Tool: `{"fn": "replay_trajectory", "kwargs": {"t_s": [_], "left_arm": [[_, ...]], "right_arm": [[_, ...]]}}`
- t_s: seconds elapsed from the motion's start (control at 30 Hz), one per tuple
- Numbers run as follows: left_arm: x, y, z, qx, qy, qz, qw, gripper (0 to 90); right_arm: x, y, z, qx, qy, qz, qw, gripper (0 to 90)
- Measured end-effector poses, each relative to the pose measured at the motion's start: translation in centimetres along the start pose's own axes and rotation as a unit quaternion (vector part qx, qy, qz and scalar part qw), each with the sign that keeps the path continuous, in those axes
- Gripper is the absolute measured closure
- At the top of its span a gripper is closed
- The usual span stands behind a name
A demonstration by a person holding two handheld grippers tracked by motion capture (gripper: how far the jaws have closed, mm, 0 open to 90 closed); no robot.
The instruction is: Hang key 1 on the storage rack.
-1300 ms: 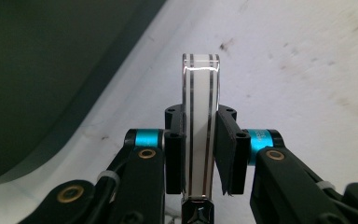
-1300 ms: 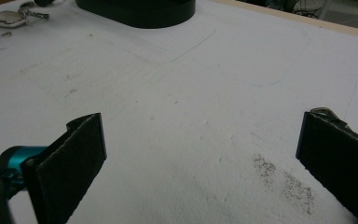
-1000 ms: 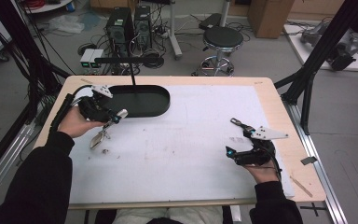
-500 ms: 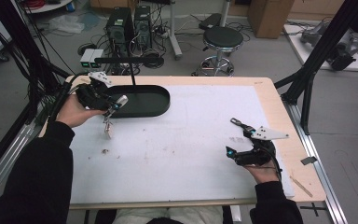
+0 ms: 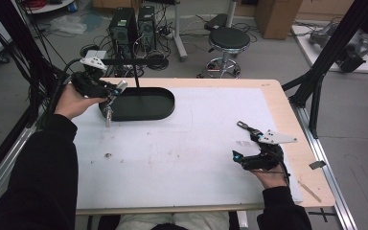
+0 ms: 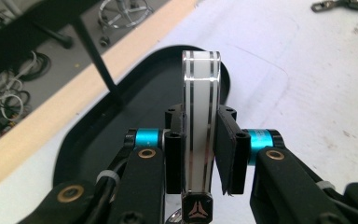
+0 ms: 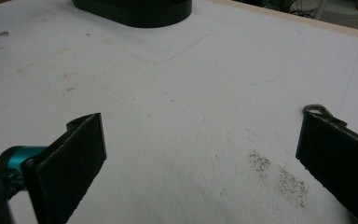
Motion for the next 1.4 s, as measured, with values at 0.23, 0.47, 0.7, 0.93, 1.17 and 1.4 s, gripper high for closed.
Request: {"fn": "replay_trajectory", "kwargs": {"t_s": [0.23, 0.47, 0.7, 0.93, 1.17, 1.4], "left_arm": [[-0.3, 1.3, -1.0, -0.017, -0.025, -0.025, 0.9993, 74.7], [-2.2, 1.9, -1.2, -0.025, -0.024, -0.030, 0.9990, 74.7], [-4.0, 2.6, -1.4, -0.033, -0.028, -0.030, 0.9986, 74.7], [-5.4, 3.4, -0.7, -0.057, -0.032, -0.022, 0.9976, 74.7], [-6.9, 3.9, 0.3, -0.063, -0.056, -0.012, 0.9964, 74.7], [-8.7, 4.7, 1.6, -0.058, -0.056, -0.019, 0.9966, 74.7]], "right_arm": [[0.2, 0.1, -0.1, 0.001, 0.002, 0.002, 1.0000, 0.7], [0.4, 0.0, -0.5, 0.007, 0.004, 0.003, 1.0000, 0.7], [0.7, -0.1, -0.6, 0.007, 0.004, 0.007, 0.9999, 0.7], [0.6, 0.1, -0.3, -0.002, 0.005, 0.000, 1.0000, 0.7], [0.7, -0.1, -0.3, -0.003, 0.005, 0.003, 1.0000, 0.7], [0.7, -0.1, 0.0, -0.006, 0.006, 0.002, 1.0000, 0.7]]}}
Point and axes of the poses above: each handheld gripper's, and its own axes: z roughly forward along the jaws, x roughly out of its underside, y roughly to its left, the point moved 5 cm from there along z, roughly forward along the jaws, and after that the axes turned 3 degrees about -z, right-handed, at the moved point
